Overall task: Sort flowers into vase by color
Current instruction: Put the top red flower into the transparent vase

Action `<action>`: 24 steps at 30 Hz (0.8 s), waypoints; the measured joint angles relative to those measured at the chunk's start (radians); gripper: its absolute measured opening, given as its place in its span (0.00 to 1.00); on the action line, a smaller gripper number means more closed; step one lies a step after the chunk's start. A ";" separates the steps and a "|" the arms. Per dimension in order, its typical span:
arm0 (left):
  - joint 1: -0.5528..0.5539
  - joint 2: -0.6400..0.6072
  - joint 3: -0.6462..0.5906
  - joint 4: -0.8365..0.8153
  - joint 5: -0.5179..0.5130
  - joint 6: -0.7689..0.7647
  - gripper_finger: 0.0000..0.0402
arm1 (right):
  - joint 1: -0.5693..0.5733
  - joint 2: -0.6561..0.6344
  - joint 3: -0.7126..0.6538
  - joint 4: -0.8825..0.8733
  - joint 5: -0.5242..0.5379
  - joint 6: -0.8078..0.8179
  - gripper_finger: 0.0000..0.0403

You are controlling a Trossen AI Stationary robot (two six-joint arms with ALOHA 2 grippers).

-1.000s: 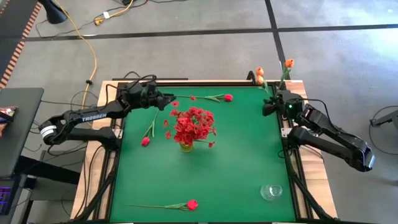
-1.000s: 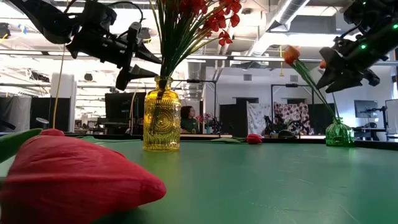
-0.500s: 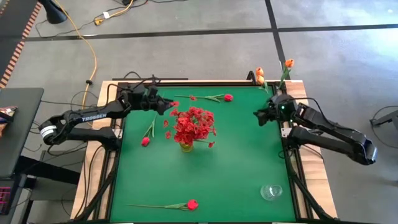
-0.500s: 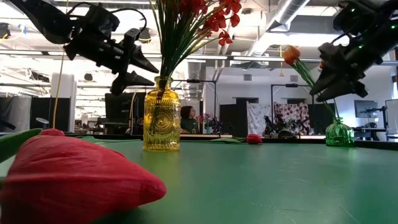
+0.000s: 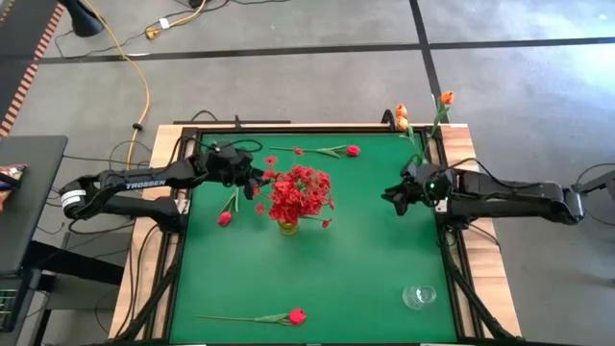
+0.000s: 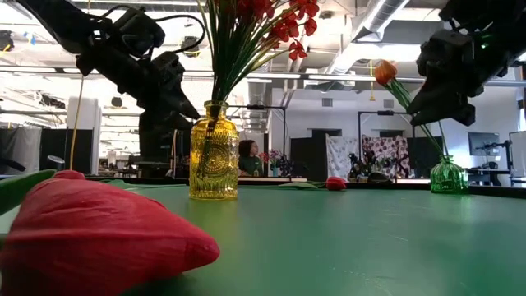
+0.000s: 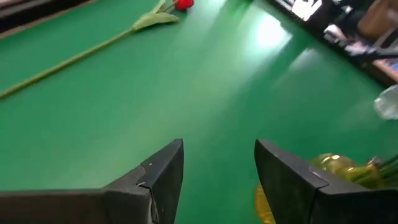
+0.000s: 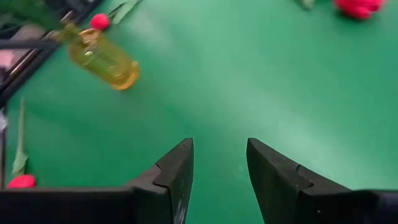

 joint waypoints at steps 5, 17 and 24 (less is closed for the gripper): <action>-0.015 0.010 0.036 -0.047 -0.070 0.116 0.46 | 0.133 0.071 0.000 0.088 0.054 0.001 0.43; 0.171 0.369 0.276 -0.058 -0.081 0.573 0.46 | 0.375 0.276 0.000 0.181 0.134 0.152 0.43; 0.242 0.633 0.461 -0.083 0.017 0.773 0.46 | 0.454 0.352 0.000 0.218 0.134 0.265 0.43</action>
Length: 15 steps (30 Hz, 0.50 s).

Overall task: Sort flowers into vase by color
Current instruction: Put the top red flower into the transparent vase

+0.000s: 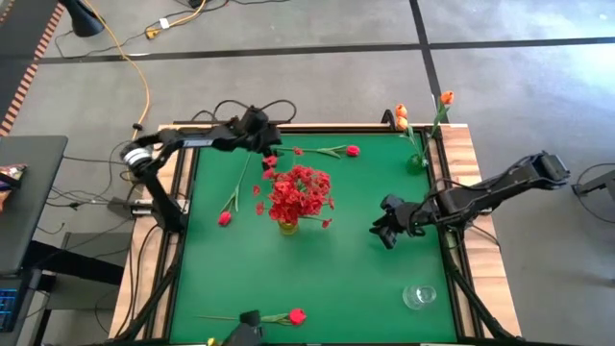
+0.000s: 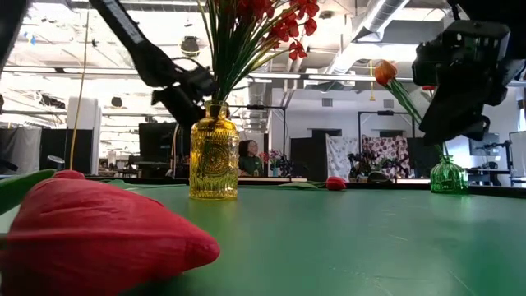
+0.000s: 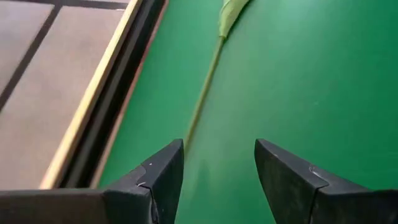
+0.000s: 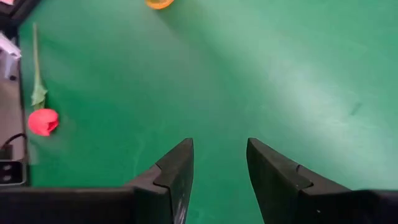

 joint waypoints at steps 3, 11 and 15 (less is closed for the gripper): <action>0.012 0.074 0.082 -0.074 -0.015 0.091 0.46 | 0.017 0.017 0.000 0.035 0.000 0.014 0.43; 0.047 0.248 0.287 -0.320 -0.074 0.258 0.46 | 0.027 0.032 0.000 0.071 0.001 0.026 0.43; 0.055 0.318 0.369 -0.426 -0.075 0.278 0.46 | 0.027 0.031 0.000 0.078 0.000 0.026 0.43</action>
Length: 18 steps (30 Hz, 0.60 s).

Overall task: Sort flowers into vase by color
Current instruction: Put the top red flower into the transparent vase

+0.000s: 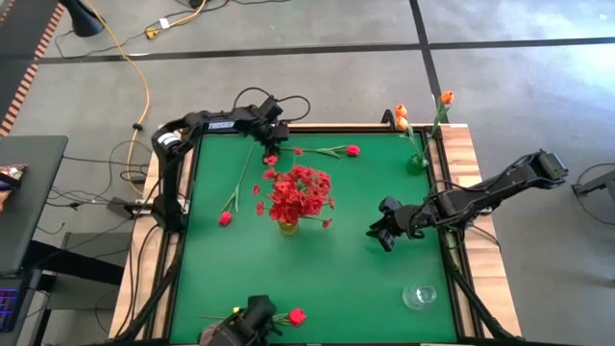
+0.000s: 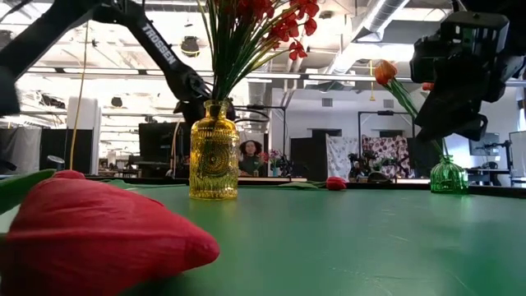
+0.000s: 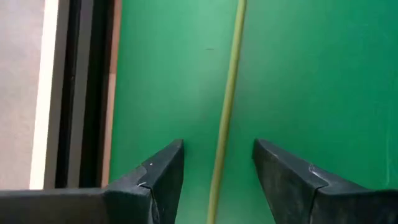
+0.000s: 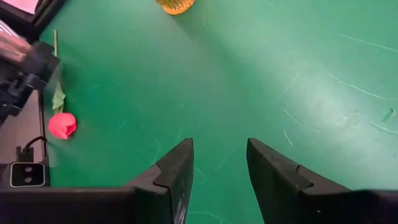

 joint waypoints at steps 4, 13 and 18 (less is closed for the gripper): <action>0.001 0.038 0.027 -0.048 -0.005 0.009 0.46 | -0.001 0.000 0.000 0.010 0.000 0.000 0.43; -0.004 0.028 0.023 -0.068 -0.009 -0.009 0.16 | -0.005 0.000 0.000 0.015 0.002 0.023 0.43; -0.004 0.026 0.022 -0.076 -0.002 -0.035 0.02 | -0.005 0.000 0.000 0.015 0.002 0.024 0.43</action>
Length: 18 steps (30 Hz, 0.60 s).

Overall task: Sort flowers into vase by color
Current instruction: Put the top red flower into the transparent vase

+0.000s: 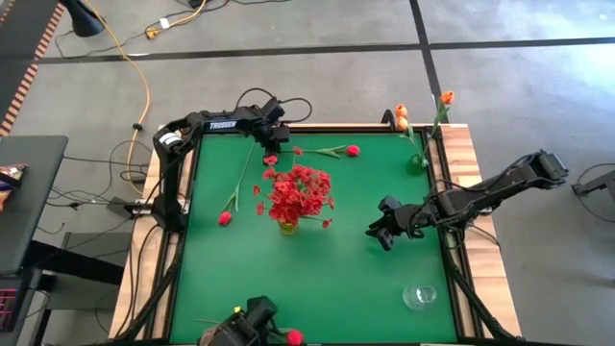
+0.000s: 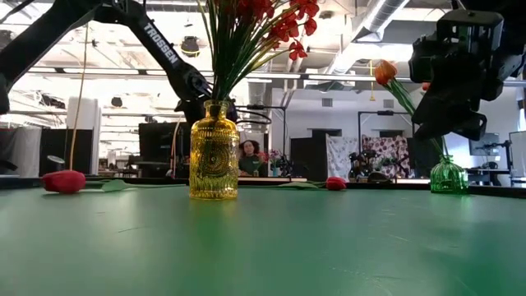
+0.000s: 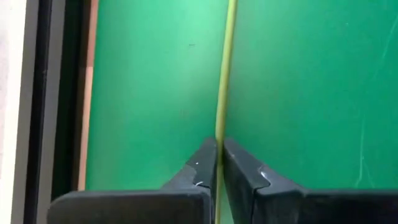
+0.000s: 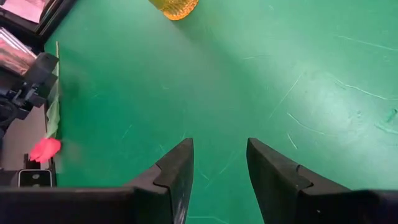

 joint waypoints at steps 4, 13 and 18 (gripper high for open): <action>0.003 -0.029 -0.004 0.008 0.022 -0.030 0.00 | 0.000 0.000 0.000 0.000 0.000 0.000 0.43; 0.009 -0.193 -0.006 0.048 -0.016 -0.036 0.00 | -0.001 0.000 0.000 0.000 0.045 -0.009 0.43; 0.022 -0.295 -0.006 0.053 -0.014 -0.056 0.00 | -0.001 0.000 0.000 0.005 0.073 -0.030 0.43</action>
